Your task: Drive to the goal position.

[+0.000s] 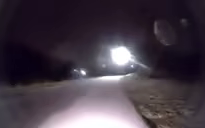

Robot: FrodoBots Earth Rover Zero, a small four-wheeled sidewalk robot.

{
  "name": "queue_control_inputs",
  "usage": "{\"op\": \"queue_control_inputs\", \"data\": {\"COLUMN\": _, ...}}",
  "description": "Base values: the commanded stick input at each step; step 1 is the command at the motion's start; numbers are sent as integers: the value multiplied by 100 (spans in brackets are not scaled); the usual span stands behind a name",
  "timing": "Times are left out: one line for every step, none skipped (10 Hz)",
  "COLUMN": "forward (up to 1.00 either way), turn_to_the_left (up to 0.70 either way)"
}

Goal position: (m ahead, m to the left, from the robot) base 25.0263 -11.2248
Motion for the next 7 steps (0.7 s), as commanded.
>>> {"op": "queue_control_inputs", "data": {"forward": 52, "turn_to_the_left": 0}}
{"op": "queue_control_inputs", "data": {"forward": 49, "turn_to_the_left": 0}}
{"op": "queue_control_inputs", "data": {"forward": 46, "turn_to_the_left": 0}}
{"op": "queue_control_inputs", "data": {"forward": 46, "turn_to_the_left": 0}}
{"op": "queue_control_inputs", "data": {"forward": 46, "turn_to_the_left": 0}}
{"op": "queue_control_inputs", "data": {"forward": 46, "turn_to_the_left": 0}}
{"op": "queue_control_inputs", "data": {"forward": 46, "turn_to_the_left": 0}}
